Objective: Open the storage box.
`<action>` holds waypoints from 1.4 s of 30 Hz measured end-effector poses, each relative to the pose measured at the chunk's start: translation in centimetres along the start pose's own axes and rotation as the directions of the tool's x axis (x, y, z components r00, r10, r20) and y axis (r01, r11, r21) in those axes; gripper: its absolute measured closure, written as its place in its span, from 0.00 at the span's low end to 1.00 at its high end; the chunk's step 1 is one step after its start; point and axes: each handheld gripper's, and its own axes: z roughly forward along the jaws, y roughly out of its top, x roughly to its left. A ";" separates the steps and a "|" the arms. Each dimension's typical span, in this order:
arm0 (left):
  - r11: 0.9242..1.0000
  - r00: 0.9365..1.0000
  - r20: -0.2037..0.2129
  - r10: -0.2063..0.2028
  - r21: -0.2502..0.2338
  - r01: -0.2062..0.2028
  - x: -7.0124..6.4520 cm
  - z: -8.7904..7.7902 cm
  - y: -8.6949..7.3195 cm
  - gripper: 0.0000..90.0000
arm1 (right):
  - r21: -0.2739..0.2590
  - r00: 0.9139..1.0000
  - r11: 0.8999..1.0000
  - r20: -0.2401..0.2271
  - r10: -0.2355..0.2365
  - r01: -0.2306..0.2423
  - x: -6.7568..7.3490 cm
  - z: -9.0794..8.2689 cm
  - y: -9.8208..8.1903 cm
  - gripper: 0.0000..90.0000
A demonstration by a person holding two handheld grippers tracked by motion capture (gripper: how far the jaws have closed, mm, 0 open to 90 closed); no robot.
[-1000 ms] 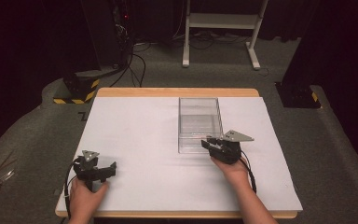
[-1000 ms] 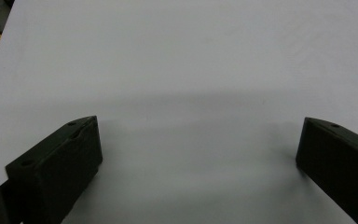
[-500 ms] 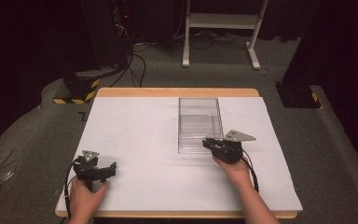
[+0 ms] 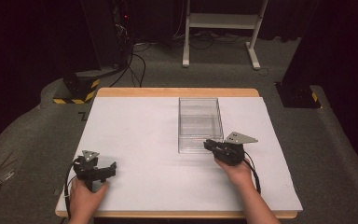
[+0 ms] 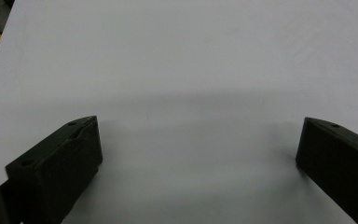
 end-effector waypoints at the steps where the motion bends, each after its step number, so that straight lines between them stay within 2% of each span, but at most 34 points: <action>1: 1.000 1.000 0.000 0.000 0.000 0.000 0.0 0.0 0.0 0.00 | 0.001 1.000 1.000 -0.003 -0.001 0.001 0.0 -0.1 0.0 0.87; 27: 1.000 1.000 0.001 0.000 0.001 0.000 0.0 0.0 0.0 0.00 | -0.005 0.998 1.000 -0.055 -0.008 0.007 1.0 -1.8 -1.1 0.91; 38: 1.000 1.000 0.001 0.000 0.001 0.000 0.0 0.0 0.0 0.00 | -0.001 0.997 1.000 -0.071 -0.016 0.016 1.9 -2.8 -1.6 0.92; 42: 1.000 1.000 0.000 0.000 0.001 0.000 0.0 0.0 0.0 0.00 | 0.000 0.996 1.000 -0.091 -0.014 0.014 1.6 -2.7 -1.6 0.90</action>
